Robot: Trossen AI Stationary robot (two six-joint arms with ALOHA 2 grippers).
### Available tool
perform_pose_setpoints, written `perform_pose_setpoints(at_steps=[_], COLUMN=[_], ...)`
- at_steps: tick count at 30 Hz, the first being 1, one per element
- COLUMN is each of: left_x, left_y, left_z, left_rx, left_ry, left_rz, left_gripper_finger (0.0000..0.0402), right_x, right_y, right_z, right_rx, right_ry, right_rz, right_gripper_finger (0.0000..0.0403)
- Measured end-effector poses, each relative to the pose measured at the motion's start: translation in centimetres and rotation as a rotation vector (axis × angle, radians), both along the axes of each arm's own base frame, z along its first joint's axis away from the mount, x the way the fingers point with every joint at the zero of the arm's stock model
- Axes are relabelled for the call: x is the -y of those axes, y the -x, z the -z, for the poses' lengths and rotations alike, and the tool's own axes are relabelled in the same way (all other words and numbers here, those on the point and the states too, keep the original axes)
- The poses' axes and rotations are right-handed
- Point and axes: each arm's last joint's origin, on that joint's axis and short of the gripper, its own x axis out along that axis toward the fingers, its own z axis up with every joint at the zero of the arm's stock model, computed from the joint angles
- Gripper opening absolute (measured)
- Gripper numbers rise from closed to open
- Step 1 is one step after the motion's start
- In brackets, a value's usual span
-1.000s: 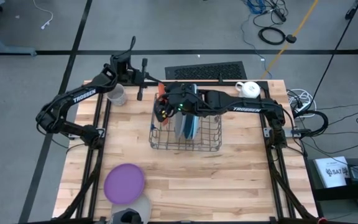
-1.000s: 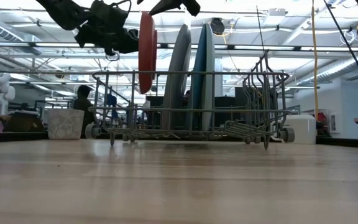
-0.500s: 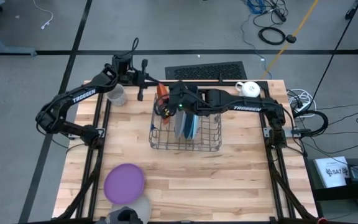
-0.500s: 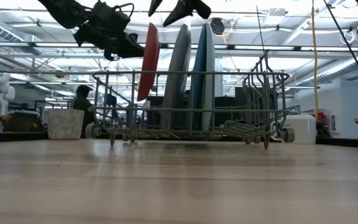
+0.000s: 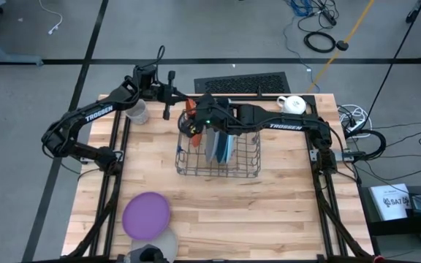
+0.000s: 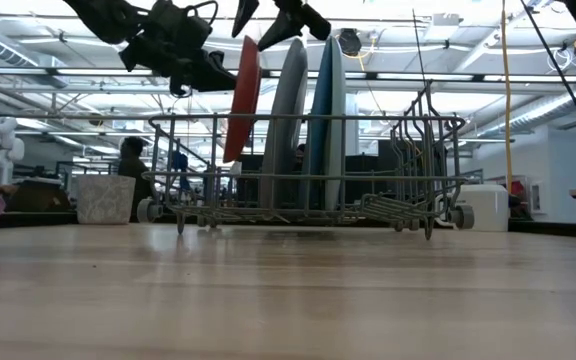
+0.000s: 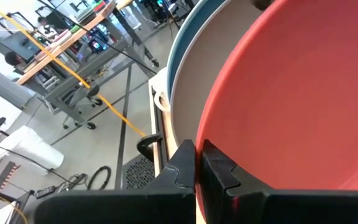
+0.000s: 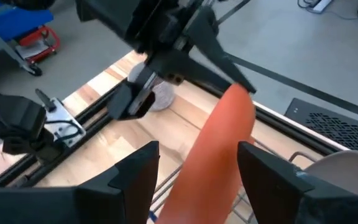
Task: Sort dishes
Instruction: Put the orange plate in the dish rack
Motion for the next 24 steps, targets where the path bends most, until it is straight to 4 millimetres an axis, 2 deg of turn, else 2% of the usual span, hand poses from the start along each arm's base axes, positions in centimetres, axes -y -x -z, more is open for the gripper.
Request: perform_pose_setpoints(at_steps=[10,13,17,24], left_x=[0.8,1.3,1.6,1.7], left_y=[0.3,0.2,0.3,0.5], left_z=[-0.9,-1.3,-1.5,-1.2], left_rx=[0.016,0.026,0.026,-0.005], left_ry=[-0.025,-0.036,-0.040,0.004], left_rz=[-0.005,0.008,0.007,0.002], left_gripper_finger=[0.0000,0.0000,0.0000,0.0000], right_x=[0.7,0.8,0.9,1.1], right_y=[0.2,-0.2,-0.5,-0.5], right_z=[0.2,0.5,0.9,1.2], right_rx=[-0.046,-0.068,-0.097,-0.132], right_ry=[0.035,0.066,0.114,0.140], right_rz=[0.011,-0.015,-0.026,-0.003], right_gripper_finger=[0.0210,0.0198,0.0150,0.0028])
